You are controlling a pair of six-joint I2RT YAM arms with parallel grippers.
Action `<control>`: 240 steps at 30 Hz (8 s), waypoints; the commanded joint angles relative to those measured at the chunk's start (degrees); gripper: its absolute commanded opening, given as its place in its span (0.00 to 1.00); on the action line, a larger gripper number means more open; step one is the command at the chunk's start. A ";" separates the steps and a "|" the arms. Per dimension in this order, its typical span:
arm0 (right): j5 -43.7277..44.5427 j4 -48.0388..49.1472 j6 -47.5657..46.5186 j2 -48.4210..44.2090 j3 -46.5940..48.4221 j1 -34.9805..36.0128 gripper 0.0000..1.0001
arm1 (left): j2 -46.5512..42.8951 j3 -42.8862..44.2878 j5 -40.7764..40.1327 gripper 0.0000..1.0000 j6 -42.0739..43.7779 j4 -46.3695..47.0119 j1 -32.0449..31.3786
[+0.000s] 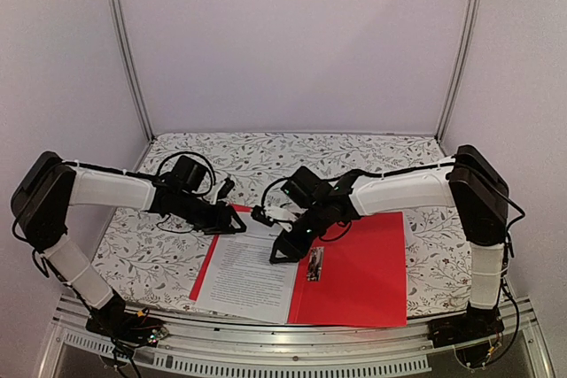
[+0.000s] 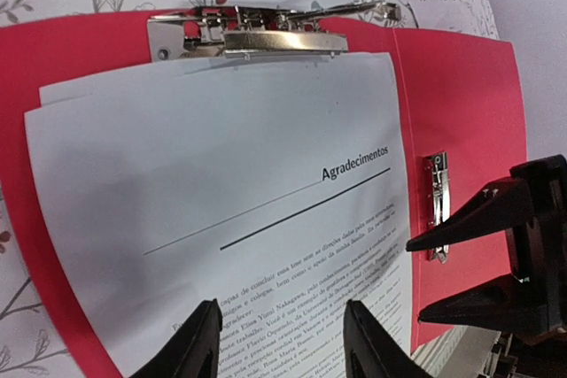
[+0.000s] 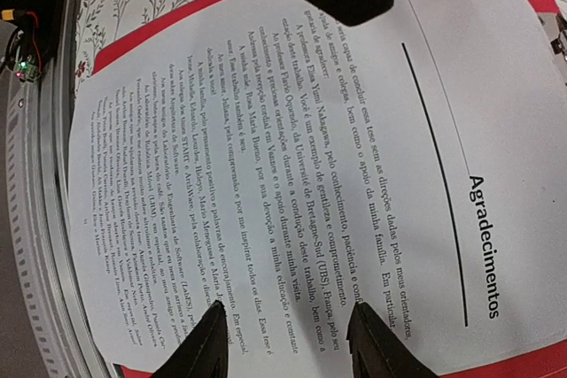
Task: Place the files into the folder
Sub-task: Adjust the file in the folder.
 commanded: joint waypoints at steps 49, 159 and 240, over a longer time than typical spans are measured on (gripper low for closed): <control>4.93 -5.16 3.01 4.11 6.53 0.18 0.51 | 13.22 13.27 -6.96 0.47 7.08 -6.29 -0.08; 13.98 -3.87 9.85 -0.68 -4.55 -8.40 0.67 | 23.07 23.13 -6.53 0.49 7.14 -4.60 -0.70; -0.20 0.57 29.32 -1.71 -6.75 -14.32 0.61 | 1.94 3.05 -5.87 0.50 5.82 -0.90 -2.45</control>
